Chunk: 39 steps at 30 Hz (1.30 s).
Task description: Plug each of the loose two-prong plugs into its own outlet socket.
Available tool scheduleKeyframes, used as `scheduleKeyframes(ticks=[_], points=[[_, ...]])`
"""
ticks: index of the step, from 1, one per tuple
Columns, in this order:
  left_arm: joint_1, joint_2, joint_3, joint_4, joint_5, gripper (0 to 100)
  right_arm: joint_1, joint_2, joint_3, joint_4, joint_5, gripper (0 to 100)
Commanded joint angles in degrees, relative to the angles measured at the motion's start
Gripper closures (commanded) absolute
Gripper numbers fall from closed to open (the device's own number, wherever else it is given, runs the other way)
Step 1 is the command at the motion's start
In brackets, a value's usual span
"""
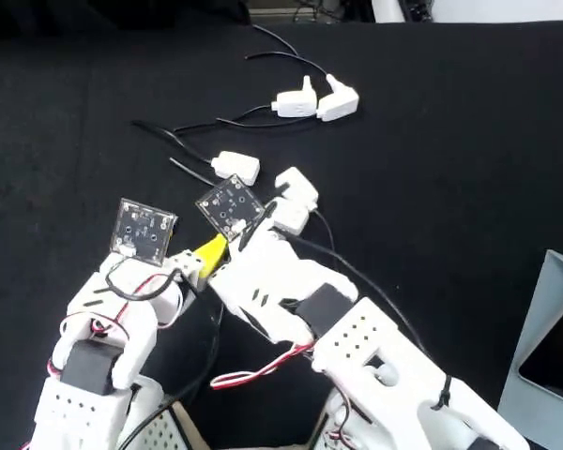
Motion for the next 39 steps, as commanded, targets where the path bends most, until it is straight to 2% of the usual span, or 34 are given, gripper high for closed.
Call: scheduleKeyframes(ticks=[1,6,11,16,20,26,33,39], points=[[0.31,-0.09,-3.38,0.44,-1.14,74,2.90,-1.36,-0.48,-0.62,0.26,98.7],[-6.11,0.00,-3.38,0.09,-0.97,74,5.36,-1.45,0.31,-0.62,0.18,98.7],[-13.23,0.70,-3.30,0.00,-0.97,74,12.75,-1.71,-0.48,-0.70,0.26,98.7],[-13.41,5.27,-6.20,0.18,-1.14,74,20.75,-1.71,-2.07,-0.70,0.09,98.7],[-13.32,19.34,-14.90,0.44,-2.20,73,25.49,-1.45,-2.33,-0.97,0.09,98.7],[-12.09,43.25,-29.49,0.44,-12.84,66,27.96,-1.45,-2.33,-1.14,0.00,98.7],[-12.09,65.49,-47.52,-0.09,-34.02,66,28.84,-1.36,-1.98,-1.14,0.00,98.7],[-11.38,82.29,-62.90,-0.09,-45.19,66,28.84,-1.36,-1.89,-1.14,0.00,98.7]])
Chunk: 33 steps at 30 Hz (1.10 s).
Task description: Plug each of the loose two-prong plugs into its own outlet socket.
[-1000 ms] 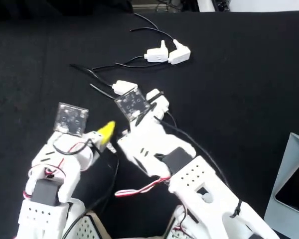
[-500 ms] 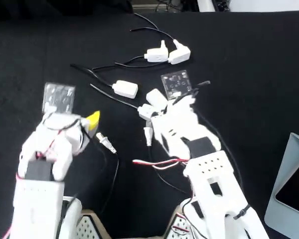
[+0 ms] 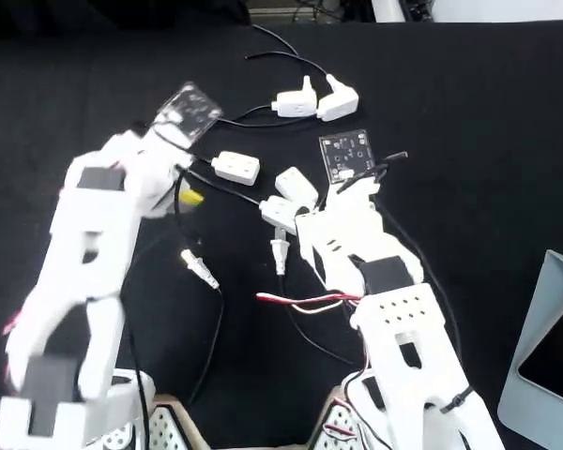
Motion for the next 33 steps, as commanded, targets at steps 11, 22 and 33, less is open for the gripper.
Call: scheduleKeyframes(ticks=[11,22,33], points=[[4.97,30.15,-30.02,-0.09,-12.84,66,0.70,-1.36,-2.59,-0.70,0.09,98.7],[8.40,40.88,-41.36,-0.09,-17.14,66,0.44,-1.36,-1.98,-0.70,0.26,98.7],[8.92,45.89,-44.35,-0.09,-14.15,66,0.35,-1.36,-1.63,-0.70,0.44,98.7]])
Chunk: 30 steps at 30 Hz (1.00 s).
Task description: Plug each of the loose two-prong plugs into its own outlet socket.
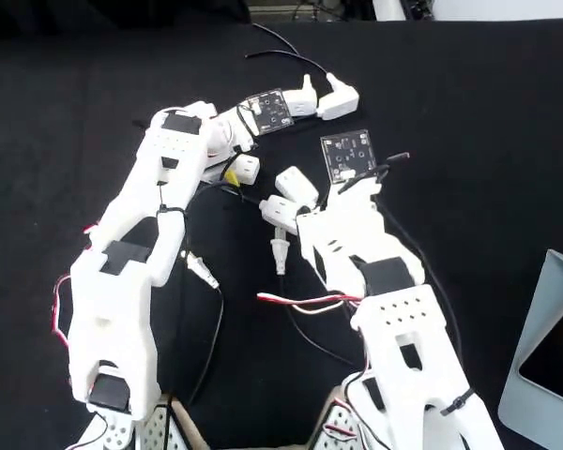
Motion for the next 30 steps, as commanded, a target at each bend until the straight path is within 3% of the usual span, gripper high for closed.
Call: scheduleKeyframes(ticks=[1,9,14,19,26,30], points=[[0.31,-0.44,-3.21,-0.09,3.60,66,0.18,-1.36,-1.54,-0.70,0.44,98.7],[0.48,0.44,-2.24,-0.97,8.35,66,0.18,-1.36,-1.45,-0.70,0.44,98.7],[0.66,3.60,5.14,-11.87,10.11,66,0.18,-1.36,-1.45,-0.70,0.44,98.7],[0.13,3.60,10.77,-17.58,9.93,76,0.18,-1.36,-1.45,-0.70,0.44,98.7],[-1.89,-1.23,14.02,-14.33,9.93,96,0.18,-1.36,-1.45,-0.70,0.44,98.7],[-2.15,-7.03,16.84,-5.98,9.93,96,0.18,-1.36,-1.45,-0.70,0.44,98.7]])
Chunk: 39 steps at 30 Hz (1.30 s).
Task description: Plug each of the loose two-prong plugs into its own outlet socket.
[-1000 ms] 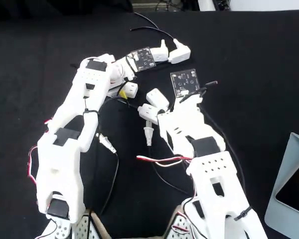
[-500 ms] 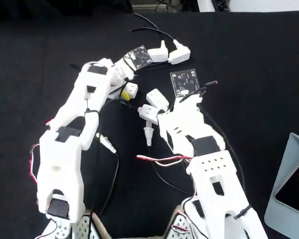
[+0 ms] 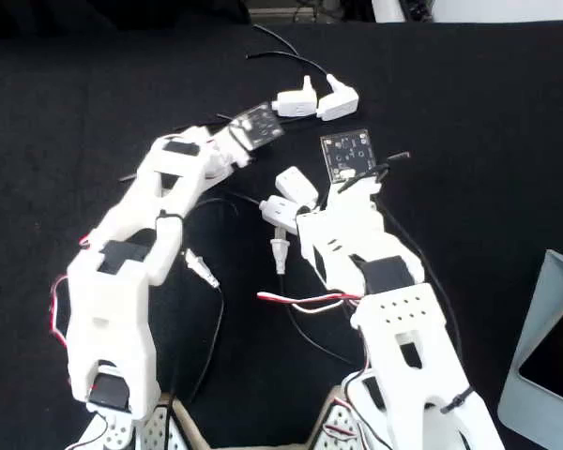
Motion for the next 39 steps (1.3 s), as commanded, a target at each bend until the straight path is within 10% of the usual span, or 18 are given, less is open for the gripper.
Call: scheduleKeyframes(ticks=[1,12,24,39], points=[[-1.10,-7.74,2.77,8.53,0.70,97,0.18,-1.36,-1.45,-0.70,0.44,98.7],[-2.24,-25.23,13.67,16.18,0.70,97,0.18,-1.36,-1.45,-0.70,0.44,98.7],[-12.26,-22.07,17.89,-5.98,1.05,72,-3.78,-1.36,-0.13,-0.88,0.53,98.7],[-14.37,3.34,-0.92,-13.89,4.04,86,-4.04,-1.36,0.04,-0.88,0.53,98.7]])
